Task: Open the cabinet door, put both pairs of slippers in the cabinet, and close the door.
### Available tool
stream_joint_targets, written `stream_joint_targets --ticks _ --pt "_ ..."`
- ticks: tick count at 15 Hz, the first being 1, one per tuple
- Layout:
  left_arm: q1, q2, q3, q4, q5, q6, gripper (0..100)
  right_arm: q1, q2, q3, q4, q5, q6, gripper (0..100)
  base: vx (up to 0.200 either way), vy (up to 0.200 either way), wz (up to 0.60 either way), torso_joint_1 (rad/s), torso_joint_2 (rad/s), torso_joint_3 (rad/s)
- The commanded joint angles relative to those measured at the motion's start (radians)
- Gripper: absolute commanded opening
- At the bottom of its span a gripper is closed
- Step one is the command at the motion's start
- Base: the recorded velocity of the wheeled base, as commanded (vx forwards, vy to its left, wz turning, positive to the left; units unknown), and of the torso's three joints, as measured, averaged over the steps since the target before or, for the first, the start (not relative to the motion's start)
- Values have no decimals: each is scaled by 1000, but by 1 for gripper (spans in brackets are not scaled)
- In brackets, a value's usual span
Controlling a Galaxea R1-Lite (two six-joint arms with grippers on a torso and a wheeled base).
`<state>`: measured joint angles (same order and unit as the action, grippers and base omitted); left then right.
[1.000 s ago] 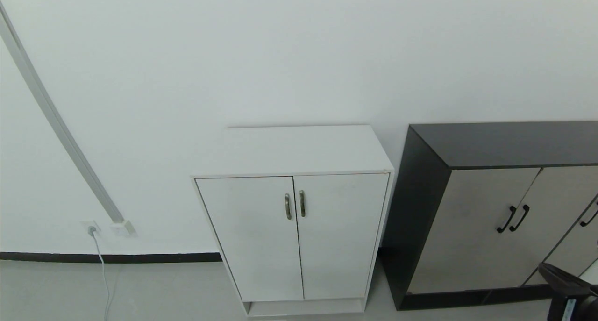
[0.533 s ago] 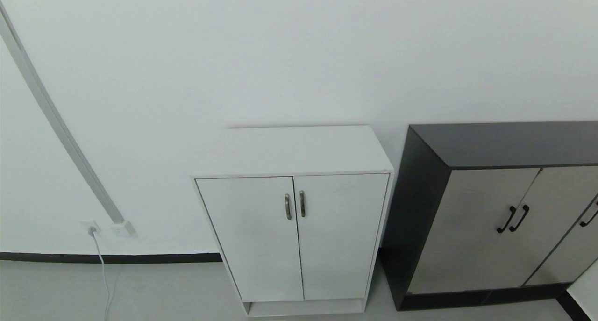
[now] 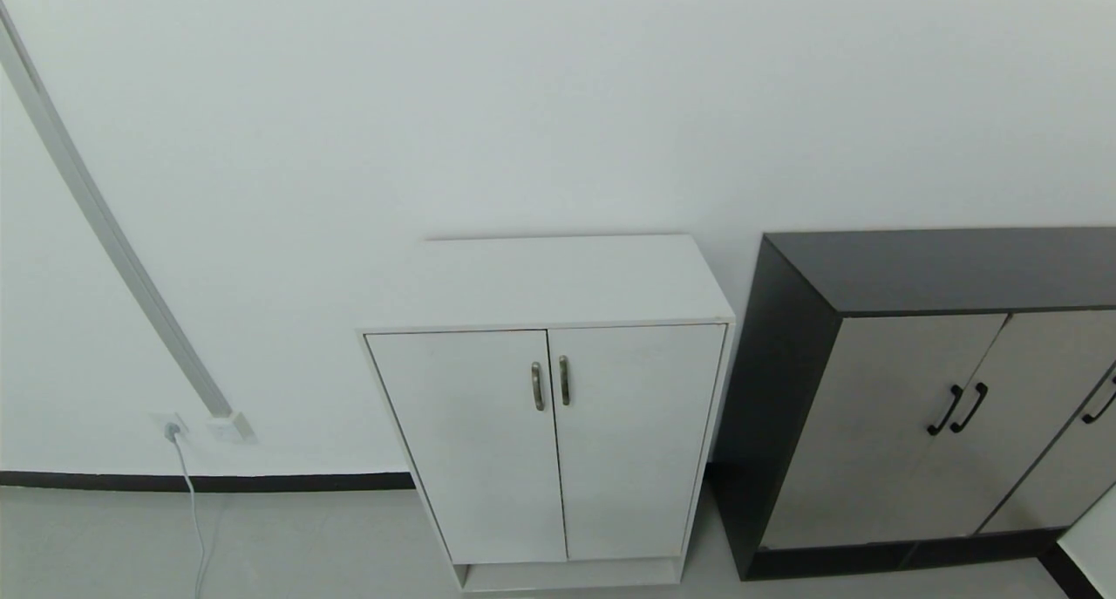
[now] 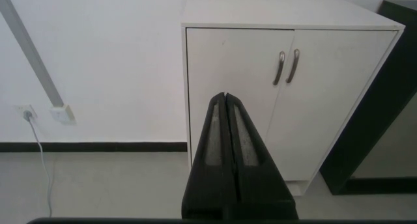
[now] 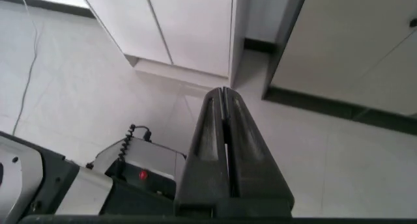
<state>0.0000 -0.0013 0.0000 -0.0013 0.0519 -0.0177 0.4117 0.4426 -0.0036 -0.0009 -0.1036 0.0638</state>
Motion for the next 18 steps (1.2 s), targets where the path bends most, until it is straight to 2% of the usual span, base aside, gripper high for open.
stream_joint_targets --ticks 1,3,5,14,18 --pt "0 1 0 0 0 -1 0 -149 -27 1 1 2 -16 0 0 0 0 0 0 0" --pt "0 1 0 0 0 -1 0 -295 -47 1 2 2 -18 0 0 0 0 0 0 0" --pt "0 1 0 1 0 -1 0 -398 -128 1 2 5 -29 0 0 0 0 0 0 0" --pt "0 1 0 0 0 -2 0 -404 -424 2 1 12 -35 0 0 0 0 0 0 0" --pt "0 1 0 0 -1 2 0 -409 -443 2 4 22 -53 0 0 0 0 0 0 0"
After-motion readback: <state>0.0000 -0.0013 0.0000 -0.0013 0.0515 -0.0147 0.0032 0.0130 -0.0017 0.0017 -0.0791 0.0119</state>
